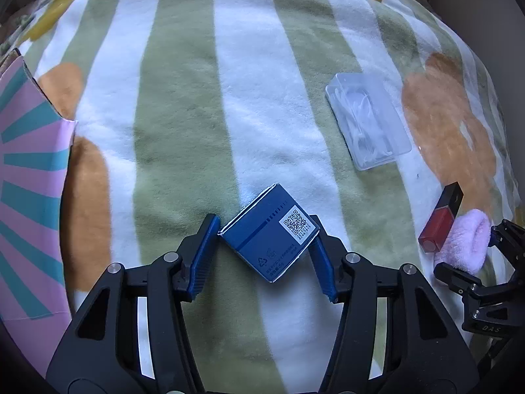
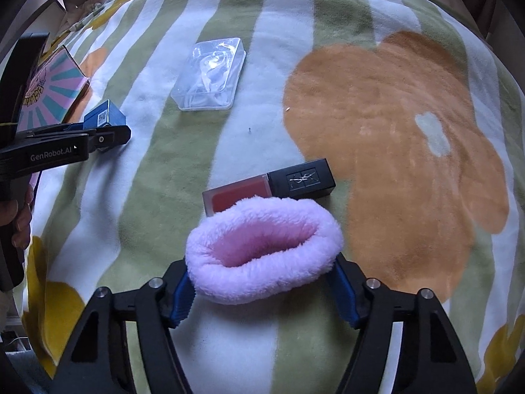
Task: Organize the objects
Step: 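Grasp the small blue box with left tool while right tool grasps pink scrunchie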
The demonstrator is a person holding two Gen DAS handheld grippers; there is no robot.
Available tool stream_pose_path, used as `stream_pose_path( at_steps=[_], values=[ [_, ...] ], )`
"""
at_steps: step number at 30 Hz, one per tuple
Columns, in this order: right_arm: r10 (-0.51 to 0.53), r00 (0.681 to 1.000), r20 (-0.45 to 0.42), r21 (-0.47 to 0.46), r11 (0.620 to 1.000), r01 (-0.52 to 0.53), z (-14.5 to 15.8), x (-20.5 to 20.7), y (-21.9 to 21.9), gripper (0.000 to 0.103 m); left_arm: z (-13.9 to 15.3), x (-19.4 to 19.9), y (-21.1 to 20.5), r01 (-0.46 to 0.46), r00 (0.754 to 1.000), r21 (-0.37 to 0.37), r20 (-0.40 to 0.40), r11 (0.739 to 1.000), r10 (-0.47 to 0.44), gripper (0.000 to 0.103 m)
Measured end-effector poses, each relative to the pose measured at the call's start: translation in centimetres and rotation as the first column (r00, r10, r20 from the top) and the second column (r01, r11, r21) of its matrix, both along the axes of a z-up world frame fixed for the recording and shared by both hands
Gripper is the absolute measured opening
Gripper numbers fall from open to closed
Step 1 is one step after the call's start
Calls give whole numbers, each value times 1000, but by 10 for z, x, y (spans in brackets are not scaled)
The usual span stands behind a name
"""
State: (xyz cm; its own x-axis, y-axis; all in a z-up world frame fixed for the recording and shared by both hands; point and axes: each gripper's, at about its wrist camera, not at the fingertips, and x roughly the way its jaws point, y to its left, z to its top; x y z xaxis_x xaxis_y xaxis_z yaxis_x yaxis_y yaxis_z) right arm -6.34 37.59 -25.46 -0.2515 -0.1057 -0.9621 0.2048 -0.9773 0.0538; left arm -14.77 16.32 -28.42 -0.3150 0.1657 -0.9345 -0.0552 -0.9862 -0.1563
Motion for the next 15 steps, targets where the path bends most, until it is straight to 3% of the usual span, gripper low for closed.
stream_pose_path(
  at_steps=[9,15],
  values=[
    [-39,999,-3,-4,999,39,6,3,4,51,16,10,1,-6,999,-16,-35,1000,6,49],
    [-66,998,1,-6,998,66,23,6,5,43,47,11,-5,-6,998,-7,-66,1000,5,49]
  ],
)
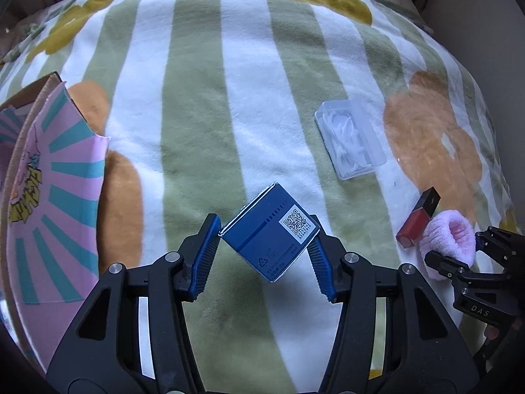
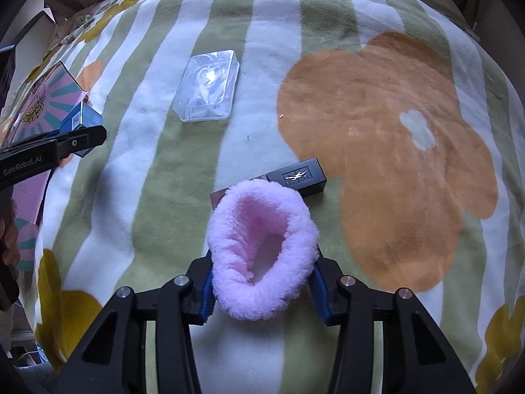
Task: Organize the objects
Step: 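Grasp the small blue box with left tool while right tool grasps pink scrunchie, then lift the blue box with left tool while right tool carries scrunchie to box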
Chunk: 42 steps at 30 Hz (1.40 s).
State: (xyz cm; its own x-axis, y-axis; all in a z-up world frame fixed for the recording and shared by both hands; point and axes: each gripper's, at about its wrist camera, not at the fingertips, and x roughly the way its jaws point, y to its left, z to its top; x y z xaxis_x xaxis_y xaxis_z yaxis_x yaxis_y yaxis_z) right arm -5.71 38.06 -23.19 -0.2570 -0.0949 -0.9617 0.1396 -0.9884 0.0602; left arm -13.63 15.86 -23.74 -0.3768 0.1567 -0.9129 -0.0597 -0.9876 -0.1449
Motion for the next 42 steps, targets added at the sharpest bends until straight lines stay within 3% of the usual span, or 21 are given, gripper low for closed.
stream_pose_path(
  at_steps=[9,15,23,33,42],
  values=[
    [-50,997,-53,-10,999,49,67,1,-14,43,71,25,-23,-4,998,-5,-60,1000,3,49],
    [-103,992,-80,-45,994,99,118,-6,-54,43,119,48,-51,-27,995,-11,-95,1000,26,49],
    [-68,990,-120,-32,997,65,166,0,-120,43,173,78,-87,-86,987,-35,-136,996,80,49],
    [-51,992,-113,-51,998,46,183,8,-156,43,184,108,-105,-119,985,-19,-131,993,115,49],
    [39,990,-138,-51,998,-47,194,-1,-186,43,194,120,-130,-183,972,-19,-152,983,178,49]
  ],
)
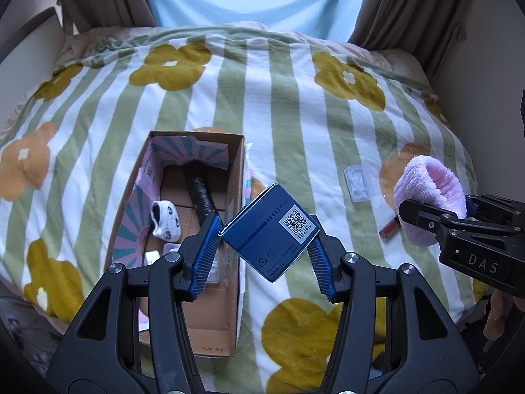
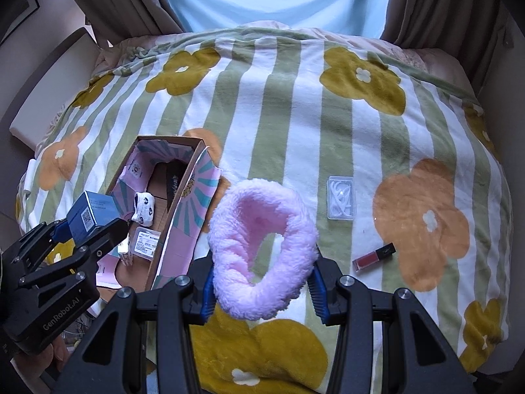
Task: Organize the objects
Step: 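Lift the blue box with left tool while right tool carries scrunchie to box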
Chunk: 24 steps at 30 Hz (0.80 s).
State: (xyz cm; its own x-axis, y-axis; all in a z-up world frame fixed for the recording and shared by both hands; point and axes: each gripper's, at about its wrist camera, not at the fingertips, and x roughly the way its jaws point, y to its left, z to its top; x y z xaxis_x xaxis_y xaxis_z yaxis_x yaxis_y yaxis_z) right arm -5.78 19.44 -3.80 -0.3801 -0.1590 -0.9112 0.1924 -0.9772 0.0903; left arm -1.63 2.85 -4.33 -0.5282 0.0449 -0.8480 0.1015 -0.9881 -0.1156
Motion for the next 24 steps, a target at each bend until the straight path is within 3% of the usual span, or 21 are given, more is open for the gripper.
stream_pose_path(
  at_steps=[10,17,24],
  values=[
    [179,984,-15,-12,984,-179,4,-33,-66,43,-7,23,-58,-178,984,-8,32,984,178,49],
    [326,945,7,-8,945,-326,-12,-62,-124,43,-44,46,-93,-313,942,11,127,950,309,49],
    [432,900,61,-8,902,-433,-48,-93,-174,43,-85,55,-108,-386,905,36,207,922,371,49]
  ],
)
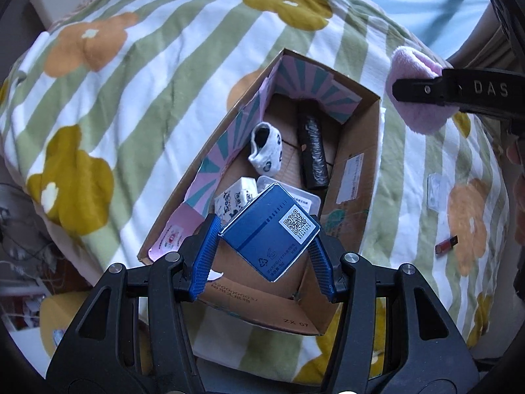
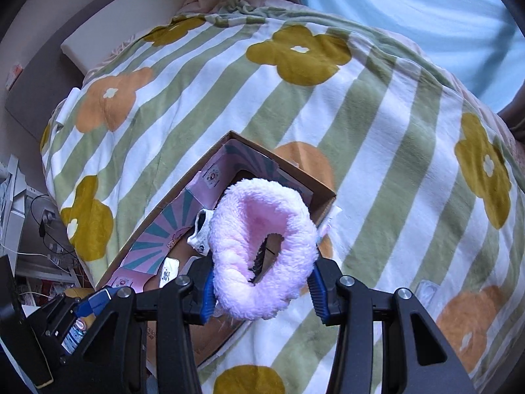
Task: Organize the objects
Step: 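Lift the blue box with left tool while right tool carries scrunchie to box, then release blue box into cardboard box with left tool while right tool releases scrunchie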
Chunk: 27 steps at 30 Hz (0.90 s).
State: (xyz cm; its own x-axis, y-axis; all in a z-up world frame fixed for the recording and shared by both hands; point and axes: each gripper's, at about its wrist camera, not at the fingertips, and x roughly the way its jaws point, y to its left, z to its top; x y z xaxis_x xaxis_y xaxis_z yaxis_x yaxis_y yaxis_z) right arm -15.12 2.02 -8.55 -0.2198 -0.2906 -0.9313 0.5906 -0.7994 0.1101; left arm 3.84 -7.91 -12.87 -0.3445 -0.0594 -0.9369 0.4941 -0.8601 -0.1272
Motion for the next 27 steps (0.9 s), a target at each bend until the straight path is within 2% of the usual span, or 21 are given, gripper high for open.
stream_pose_path(
  at_steps=[13,17,21,27],
  values=[
    [126,985,115,64,989,-134,-93,-41,-70,43,-68,-13,5,-38,992,64,125,997,29,49],
    [159,976,147,83,982,-173,-119,-43,-82,43,-82,-18,12,-10,989,44,150,999,4,49],
    [181,970,161,94,976,-198,-133,-42,-88,43,-91,-23,16,-4,987,54,162,999,-5,49],
    [175,968,180,92,977,-194,-138,-45,-90,43,-97,-26,23,10,980,47,196,999,-19,50]
  ],
)
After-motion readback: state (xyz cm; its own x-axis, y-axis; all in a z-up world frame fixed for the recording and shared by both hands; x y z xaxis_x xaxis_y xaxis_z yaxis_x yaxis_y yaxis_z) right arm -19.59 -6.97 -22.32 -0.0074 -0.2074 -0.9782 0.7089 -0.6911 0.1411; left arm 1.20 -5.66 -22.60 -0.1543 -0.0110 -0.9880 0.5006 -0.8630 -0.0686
